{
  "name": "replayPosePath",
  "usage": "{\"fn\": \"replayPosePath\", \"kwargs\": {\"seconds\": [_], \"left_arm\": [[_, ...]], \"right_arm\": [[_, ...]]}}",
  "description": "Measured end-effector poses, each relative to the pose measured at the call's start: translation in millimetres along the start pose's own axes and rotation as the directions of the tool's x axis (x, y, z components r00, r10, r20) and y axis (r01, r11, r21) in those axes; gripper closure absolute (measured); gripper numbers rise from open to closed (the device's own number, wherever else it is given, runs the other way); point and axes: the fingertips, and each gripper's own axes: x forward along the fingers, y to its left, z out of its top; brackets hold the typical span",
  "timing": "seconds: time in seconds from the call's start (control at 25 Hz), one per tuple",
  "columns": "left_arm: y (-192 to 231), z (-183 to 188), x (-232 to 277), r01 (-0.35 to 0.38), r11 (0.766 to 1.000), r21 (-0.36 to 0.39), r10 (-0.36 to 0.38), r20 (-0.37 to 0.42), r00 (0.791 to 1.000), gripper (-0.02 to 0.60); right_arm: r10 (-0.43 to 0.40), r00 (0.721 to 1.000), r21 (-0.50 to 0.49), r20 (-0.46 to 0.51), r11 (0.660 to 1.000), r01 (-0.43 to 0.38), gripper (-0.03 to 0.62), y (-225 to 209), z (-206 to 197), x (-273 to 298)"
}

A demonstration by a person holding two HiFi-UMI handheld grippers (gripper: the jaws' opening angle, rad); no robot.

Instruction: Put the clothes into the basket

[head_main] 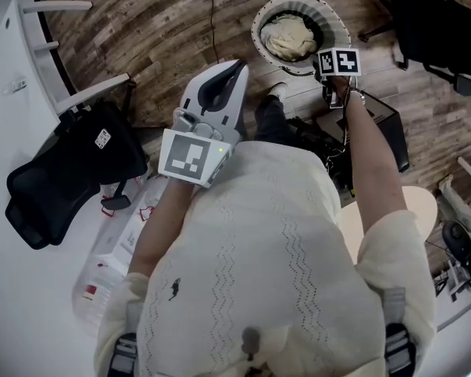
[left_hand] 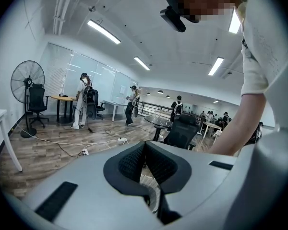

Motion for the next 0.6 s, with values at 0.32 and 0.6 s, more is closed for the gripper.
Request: {"fn": "replayPosePath", "kwargs": {"seconds": [0.32, 0.6], "left_arm": [[-7, 1, 2, 0.049, 0.999, 0.004, -0.049, 0.003, 0.999, 0.561], [-14, 4, 3, 0.102, 0.995, 0.019, -0.102, -0.005, 0.995, 0.561]], "right_arm": [[0.007, 0.998, 0.026, 0.068, 1.0, -0.009, 0.586, 6, 2, -21], [0.003, 0.983, 0.046, 0.182, 0.999, -0.012, 0.586, 12, -3, -59]]}}
